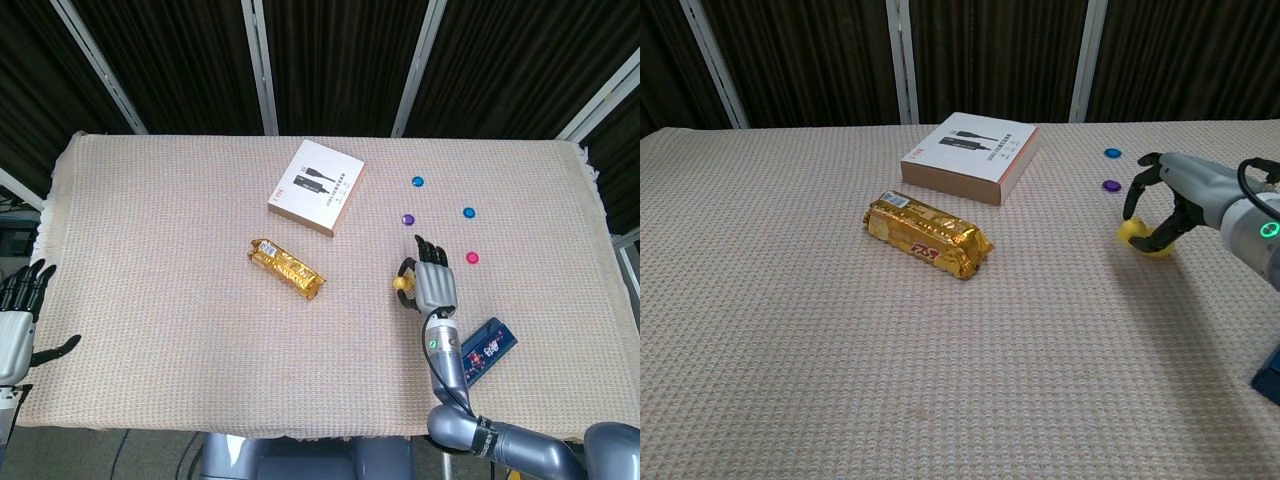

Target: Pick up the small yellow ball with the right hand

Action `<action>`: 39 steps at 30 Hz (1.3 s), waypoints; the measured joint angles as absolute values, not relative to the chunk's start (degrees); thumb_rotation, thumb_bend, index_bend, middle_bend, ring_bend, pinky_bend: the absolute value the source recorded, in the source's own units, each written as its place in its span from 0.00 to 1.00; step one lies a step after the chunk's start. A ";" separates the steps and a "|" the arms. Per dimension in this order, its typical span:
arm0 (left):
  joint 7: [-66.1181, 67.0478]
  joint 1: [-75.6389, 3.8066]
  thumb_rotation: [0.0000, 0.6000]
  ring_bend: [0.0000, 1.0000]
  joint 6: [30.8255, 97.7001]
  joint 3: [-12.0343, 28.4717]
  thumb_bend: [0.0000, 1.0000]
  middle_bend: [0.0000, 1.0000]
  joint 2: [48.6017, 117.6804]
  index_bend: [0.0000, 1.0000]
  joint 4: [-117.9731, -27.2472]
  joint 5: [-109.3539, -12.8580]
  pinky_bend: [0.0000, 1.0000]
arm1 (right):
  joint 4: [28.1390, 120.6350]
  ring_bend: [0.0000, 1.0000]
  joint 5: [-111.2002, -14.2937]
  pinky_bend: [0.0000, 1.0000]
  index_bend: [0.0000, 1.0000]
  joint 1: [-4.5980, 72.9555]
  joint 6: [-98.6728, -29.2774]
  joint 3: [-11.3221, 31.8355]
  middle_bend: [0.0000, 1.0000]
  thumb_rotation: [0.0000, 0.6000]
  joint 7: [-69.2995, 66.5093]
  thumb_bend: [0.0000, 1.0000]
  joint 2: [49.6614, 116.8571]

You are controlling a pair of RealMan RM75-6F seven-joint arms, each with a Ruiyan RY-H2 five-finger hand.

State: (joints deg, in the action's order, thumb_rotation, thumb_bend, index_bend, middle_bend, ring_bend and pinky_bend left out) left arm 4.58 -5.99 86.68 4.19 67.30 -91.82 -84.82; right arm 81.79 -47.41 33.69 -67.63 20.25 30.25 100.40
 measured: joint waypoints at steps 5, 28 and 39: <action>4.90 -5.96 1.00 0.00 86.73 4.15 0.02 0.00 67.27 0.00 -91.92 -84.84 0.09 | 80.44 0.00 -47.28 0.00 0.48 33.81 -66.79 20.07 0.00 1.00 29.27 0.30 99.73; 4.78 -5.97 1.00 0.00 86.67 3.90 0.02 0.00 67.06 0.00 -92.10 -85.28 0.09 | 74.48 0.00 -46.64 0.00 0.48 36.18 -63.49 19.72 0.00 1.00 26.96 0.30 100.77; 5.35 -5.96 1.00 0.00 86.51 3.81 0.02 0.00 66.90 0.00 -92.42 -85.17 0.09 | 72.88 0.00 -46.92 0.00 0.48 35.97 -62.73 19.01 0.00 1.00 25.35 0.30 100.53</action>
